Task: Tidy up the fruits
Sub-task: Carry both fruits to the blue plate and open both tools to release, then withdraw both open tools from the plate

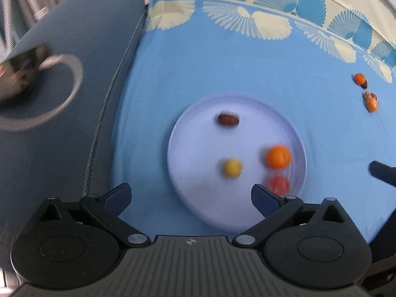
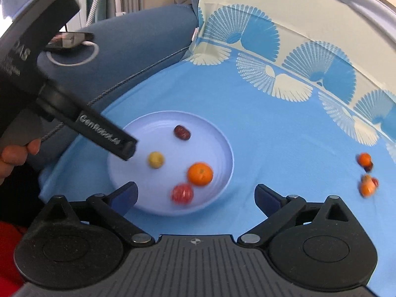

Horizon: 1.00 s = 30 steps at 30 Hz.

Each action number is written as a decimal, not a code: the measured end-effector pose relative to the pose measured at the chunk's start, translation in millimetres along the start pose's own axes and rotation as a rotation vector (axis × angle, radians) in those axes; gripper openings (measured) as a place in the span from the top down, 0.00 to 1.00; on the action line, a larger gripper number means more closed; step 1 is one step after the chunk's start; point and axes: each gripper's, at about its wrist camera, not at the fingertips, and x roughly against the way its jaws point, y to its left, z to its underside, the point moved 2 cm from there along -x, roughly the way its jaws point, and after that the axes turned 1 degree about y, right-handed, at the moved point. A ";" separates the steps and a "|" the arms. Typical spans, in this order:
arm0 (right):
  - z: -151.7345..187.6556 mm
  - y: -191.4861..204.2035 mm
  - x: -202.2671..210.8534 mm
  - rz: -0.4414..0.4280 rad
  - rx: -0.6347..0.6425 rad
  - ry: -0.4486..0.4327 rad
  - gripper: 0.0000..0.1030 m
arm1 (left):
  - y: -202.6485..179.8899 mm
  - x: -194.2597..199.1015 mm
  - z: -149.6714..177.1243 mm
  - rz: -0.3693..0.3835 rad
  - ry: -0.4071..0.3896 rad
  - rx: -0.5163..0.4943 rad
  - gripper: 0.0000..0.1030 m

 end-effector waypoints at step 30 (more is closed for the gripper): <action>44.9 19.7 130.7 0.127 -0.080 -0.202 0.01 | -32.1 121.8 86.2 -0.107 -0.167 -0.030 0.00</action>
